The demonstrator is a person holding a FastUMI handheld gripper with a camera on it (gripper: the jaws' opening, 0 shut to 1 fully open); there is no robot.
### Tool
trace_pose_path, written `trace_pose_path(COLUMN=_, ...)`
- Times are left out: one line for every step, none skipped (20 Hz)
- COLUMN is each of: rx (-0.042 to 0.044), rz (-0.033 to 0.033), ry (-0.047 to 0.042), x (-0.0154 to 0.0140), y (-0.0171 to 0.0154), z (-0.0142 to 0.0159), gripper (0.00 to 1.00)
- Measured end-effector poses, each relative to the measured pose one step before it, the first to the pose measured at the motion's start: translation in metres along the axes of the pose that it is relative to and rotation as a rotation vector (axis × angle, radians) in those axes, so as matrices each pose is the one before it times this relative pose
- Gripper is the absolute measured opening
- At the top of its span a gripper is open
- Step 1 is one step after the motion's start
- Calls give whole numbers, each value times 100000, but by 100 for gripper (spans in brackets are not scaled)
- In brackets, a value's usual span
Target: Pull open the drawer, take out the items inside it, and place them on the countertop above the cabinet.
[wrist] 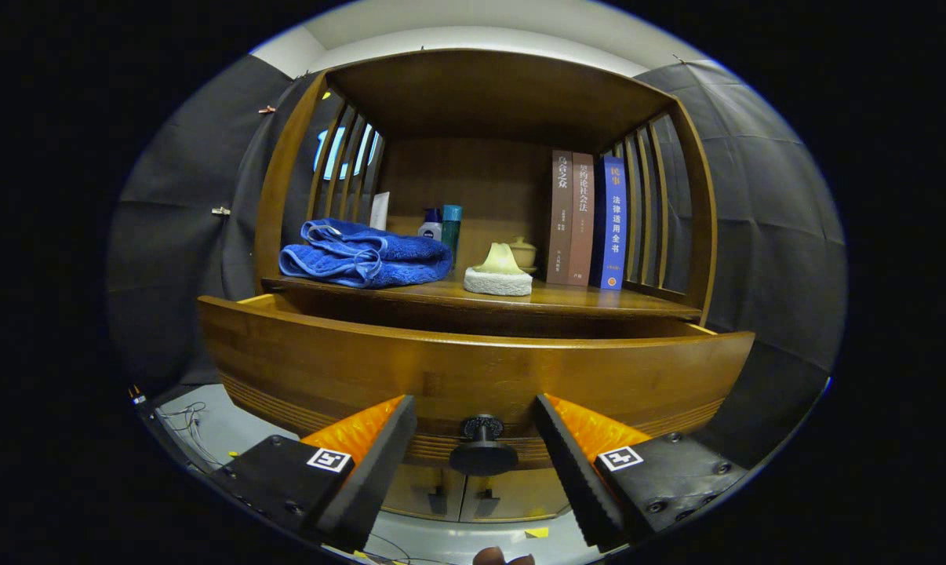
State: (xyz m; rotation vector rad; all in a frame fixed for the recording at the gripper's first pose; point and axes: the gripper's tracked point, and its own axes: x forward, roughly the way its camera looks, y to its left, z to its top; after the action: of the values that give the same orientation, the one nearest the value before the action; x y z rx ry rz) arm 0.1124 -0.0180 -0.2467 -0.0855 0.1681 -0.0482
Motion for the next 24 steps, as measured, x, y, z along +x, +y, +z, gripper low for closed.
trace_pose_path(rx=-1113, rz=-154, ry=182, x=743, y=9, z=36, gripper=98)
trace_pose_path(rx=-868, rz=-47, ry=220, x=678, y=24, z=-25, gripper=98)
trace_pose_path(rx=-418, rz=-36, ry=141, x=631, y=-23, z=119, gripper=99)
trace_pose_path(rx=-359, rz=-35, ry=278, x=609, y=5, z=6, gripper=99)
trace_pose_path(rx=-60, rz=-68, ry=-1, x=507, y=25, z=24, gripper=99)
trace_pose_path(rx=29, rz=-165, ry=290, x=530, y=32, z=47, gripper=99)
trace_pose_path(rx=187, rz=-109, ry=14, x=577, y=-21, z=34, gripper=98)
trace_pose_path(rx=-149, rz=-8, ry=322, x=589, y=-16, z=79, gripper=99)
trace_pose_path(rx=52, rz=-37, ry=139, x=647, y=24, z=83, gripper=99)
trace_pose_path(rx=138, rz=-29, ry=179, x=384, y=66, z=70, gripper=99)
trace_pose_path(rx=-77, rz=-46, ry=277, x=508, y=39, z=-3, gripper=99)
trace_pose_path(rx=45, rz=-39, ry=-47, x=475, y=16, z=144, gripper=99)
trace_pose_path(rx=495, rz=-362, ry=714, x=335, y=30, z=44, gripper=99)
trace_pose_path(rx=-132, rz=-777, ry=108, x=122, y=35, z=-186, gripper=99)
trace_pose_path(rx=56, rz=-368, ry=-425, x=-56, y=81, z=164, gripper=99)
trace_pose_path(rx=42, rz=27, ry=-206, x=15, y=69, z=-87, gripper=99)
trace_pose_path(rx=216, rz=58, ry=-287, x=-39, y=45, z=119, gripper=99)
trace_pose_path(rx=-99, rz=-23, ry=104, x=-20, y=-33, z=-38, gripper=99)
trace_pose_path(rx=-313, rz=-68, ry=14, x=-44, y=-12, z=10, gripper=99)
trace_pose_path(rx=-301, rz=49, ry=-123, x=33, y=-43, z=4, gripper=99)
trace_pose_path(rx=-178, rz=599, ry=291, x=-119, y=12, z=-52, gripper=99)
trace_pose_path(rx=-99, rz=475, ry=500, x=-265, y=21, z=165, gripper=99)
trace_pose_path(rx=170, rz=520, ry=-149, x=-486, y=-104, z=355, gripper=99)
trace_pose_path(rx=529, rz=928, ry=-1027, x=-661, y=-16, z=806, gripper=98)
